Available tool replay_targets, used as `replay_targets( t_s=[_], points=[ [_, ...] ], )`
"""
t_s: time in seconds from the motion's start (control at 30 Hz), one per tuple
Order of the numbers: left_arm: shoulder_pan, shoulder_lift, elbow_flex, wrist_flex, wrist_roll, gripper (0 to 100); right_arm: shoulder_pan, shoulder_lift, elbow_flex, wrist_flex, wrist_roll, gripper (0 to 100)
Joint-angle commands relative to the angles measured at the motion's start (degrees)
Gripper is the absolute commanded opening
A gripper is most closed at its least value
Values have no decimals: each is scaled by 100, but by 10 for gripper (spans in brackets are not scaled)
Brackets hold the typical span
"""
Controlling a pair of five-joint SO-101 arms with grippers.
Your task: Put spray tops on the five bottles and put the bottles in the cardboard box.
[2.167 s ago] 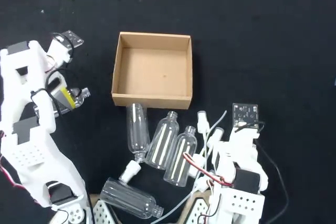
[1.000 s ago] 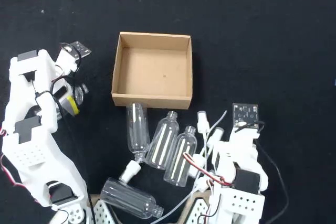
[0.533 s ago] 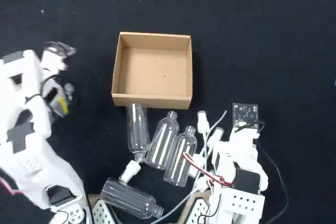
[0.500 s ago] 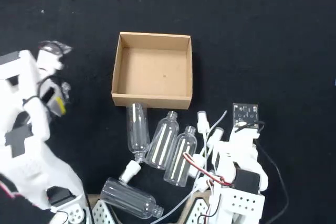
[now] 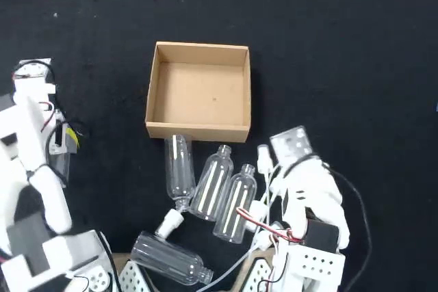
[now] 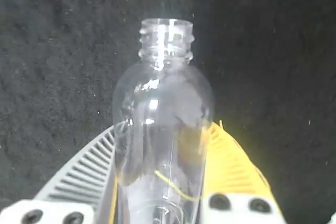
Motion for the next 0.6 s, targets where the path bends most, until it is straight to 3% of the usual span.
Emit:
replay_targets(
  t_s=[0.0,0.2,0.37,0.57],
  points=[
    [295,-1354,769,-624,378,69,334,-488,-796,-132,246,12],
    [796,-2321,1613,-1547,914,69,985,-127,-2097,-123,246,12],
    [1270,-2330,1657,-1873,1468,69,1143,1385,-3327,35,158,12],
    [1684,-2119,1675,-2470,2066,69,580,3565,-4927,1415,-659,31]
  ],
)
